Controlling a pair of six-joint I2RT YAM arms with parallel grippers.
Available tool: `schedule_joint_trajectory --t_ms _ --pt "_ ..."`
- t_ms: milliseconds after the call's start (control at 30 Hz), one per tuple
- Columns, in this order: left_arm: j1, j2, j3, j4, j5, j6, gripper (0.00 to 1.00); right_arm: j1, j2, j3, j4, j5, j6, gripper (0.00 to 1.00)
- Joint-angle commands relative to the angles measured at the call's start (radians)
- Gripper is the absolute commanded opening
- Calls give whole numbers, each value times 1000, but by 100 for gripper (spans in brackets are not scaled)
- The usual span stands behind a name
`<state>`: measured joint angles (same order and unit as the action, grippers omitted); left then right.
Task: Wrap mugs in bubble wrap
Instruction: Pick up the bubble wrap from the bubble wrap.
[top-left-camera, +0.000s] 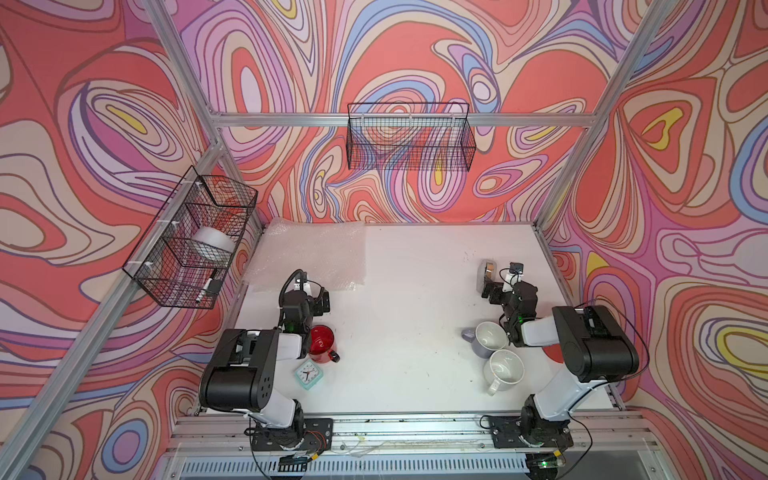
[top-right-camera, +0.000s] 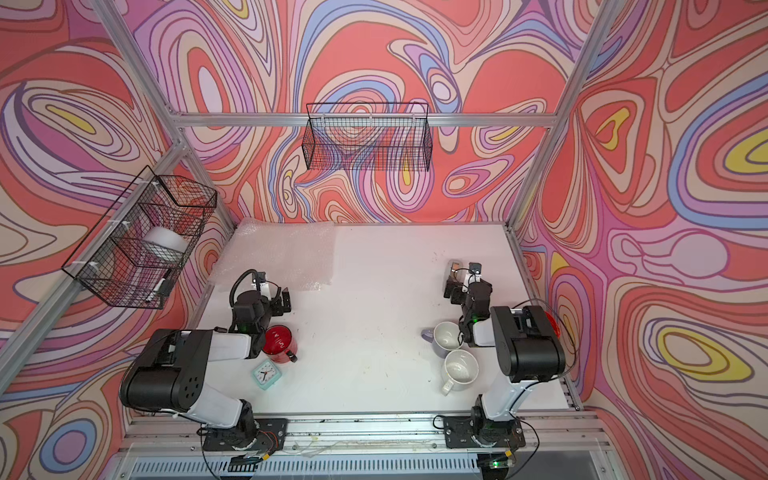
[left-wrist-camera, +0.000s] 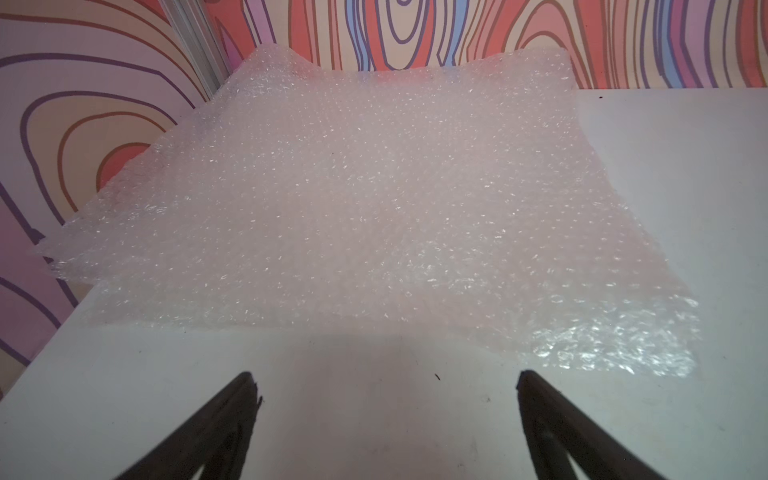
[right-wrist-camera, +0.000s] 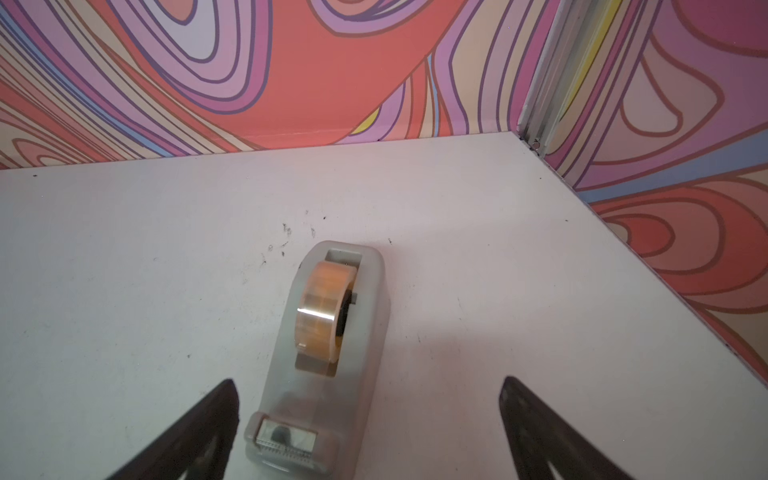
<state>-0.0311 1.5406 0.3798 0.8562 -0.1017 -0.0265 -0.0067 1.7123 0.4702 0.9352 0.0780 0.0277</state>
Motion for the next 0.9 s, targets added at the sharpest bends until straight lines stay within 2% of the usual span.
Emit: schedule_joint_trajectory --t_ms 0,767,867 --pt "3 -2 -2 30 3 10 100 3 -2 -1 17 -3 5 98" --pt "3 0 -4 32 5 11 100 3 -1 2 14 -3 5 98" --pt "-6 -39 -17 33 -26 12 100 3 -11 -6 24 -3 5 98"
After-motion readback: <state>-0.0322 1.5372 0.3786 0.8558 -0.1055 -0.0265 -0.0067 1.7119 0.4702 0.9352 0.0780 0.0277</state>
